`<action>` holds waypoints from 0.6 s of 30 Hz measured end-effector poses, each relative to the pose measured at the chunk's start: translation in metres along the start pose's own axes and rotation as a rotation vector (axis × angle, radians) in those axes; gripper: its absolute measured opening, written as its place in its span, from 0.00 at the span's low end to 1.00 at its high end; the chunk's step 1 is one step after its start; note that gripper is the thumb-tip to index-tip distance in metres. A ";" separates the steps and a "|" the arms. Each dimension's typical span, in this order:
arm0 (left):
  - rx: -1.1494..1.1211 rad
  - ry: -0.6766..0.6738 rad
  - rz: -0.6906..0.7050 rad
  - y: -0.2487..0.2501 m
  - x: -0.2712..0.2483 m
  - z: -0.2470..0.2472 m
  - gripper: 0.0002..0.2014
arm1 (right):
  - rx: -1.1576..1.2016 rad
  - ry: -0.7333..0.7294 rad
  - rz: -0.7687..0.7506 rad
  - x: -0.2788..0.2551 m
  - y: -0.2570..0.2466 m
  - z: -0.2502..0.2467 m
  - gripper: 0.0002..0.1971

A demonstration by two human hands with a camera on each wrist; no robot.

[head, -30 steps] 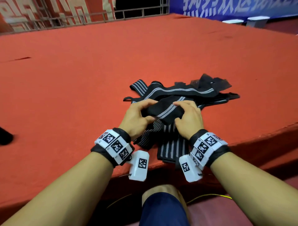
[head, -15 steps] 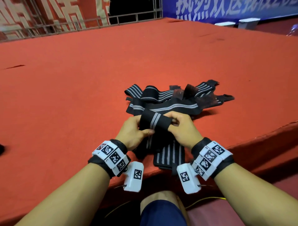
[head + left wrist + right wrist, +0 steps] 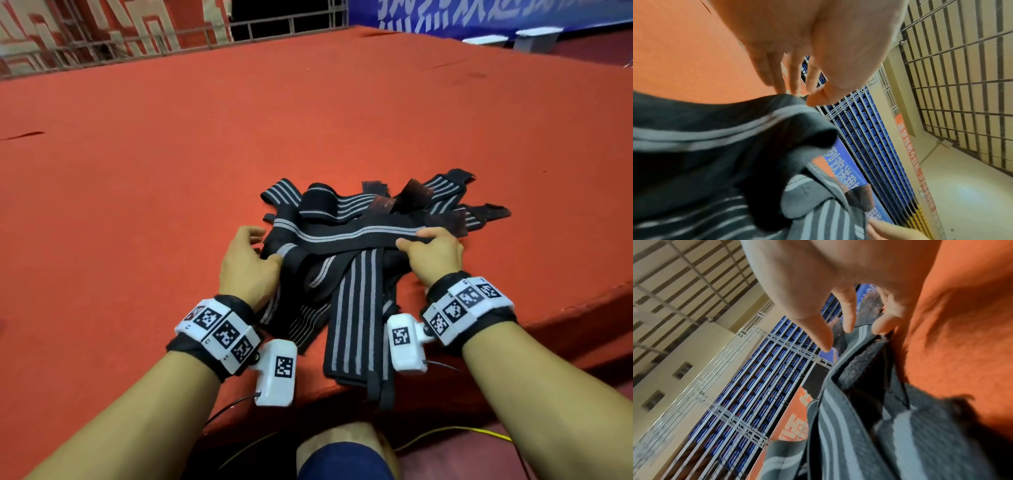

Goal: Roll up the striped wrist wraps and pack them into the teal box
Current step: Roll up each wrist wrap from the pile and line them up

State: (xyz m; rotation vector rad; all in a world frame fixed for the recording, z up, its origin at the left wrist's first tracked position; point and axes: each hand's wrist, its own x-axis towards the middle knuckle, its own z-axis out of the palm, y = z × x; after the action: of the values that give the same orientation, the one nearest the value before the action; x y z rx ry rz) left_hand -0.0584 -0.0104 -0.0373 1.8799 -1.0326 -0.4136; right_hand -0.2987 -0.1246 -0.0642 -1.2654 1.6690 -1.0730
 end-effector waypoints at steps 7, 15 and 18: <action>0.014 0.050 0.203 0.043 -0.001 0.025 0.12 | 0.184 0.104 -0.106 0.005 -0.005 -0.002 0.19; -0.230 -0.430 0.169 0.075 -0.003 0.081 0.28 | -0.013 -0.052 -0.515 -0.021 -0.006 -0.007 0.12; -0.255 -0.430 0.095 0.078 -0.002 0.096 0.39 | -0.191 -0.146 -0.661 -0.030 -0.002 -0.004 0.11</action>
State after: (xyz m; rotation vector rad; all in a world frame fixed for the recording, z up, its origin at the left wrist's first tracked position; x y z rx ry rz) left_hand -0.1595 -0.0804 -0.0220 1.5394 -1.2768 -0.8769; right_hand -0.2952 -0.0952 -0.0584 -2.0530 1.2848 -1.1669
